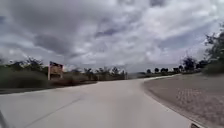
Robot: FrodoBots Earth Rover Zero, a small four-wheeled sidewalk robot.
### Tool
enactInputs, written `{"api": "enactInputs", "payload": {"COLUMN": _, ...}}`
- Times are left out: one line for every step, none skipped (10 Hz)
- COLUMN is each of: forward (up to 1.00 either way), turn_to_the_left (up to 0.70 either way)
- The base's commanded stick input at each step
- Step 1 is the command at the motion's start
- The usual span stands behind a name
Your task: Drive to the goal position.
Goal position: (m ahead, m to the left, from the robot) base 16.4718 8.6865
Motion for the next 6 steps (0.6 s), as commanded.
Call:
{"api": "enactInputs", "payload": {"forward": 0.69, "turn_to_the_left": 0.01}}
{"api": "enactInputs", "payload": {"forward": 0.69, "turn_to_the_left": 0.01}}
{"api": "enactInputs", "payload": {"forward": 0.69, "turn_to_the_left": 0.01}}
{"api": "enactInputs", "payload": {"forward": 0.69, "turn_to_the_left": 0.01}}
{"api": "enactInputs", "payload": {"forward": 0.69, "turn_to_the_left": 0.01}}
{"api": "enactInputs", "payload": {"forward": 0.69, "turn_to_the_left": 0.01}}
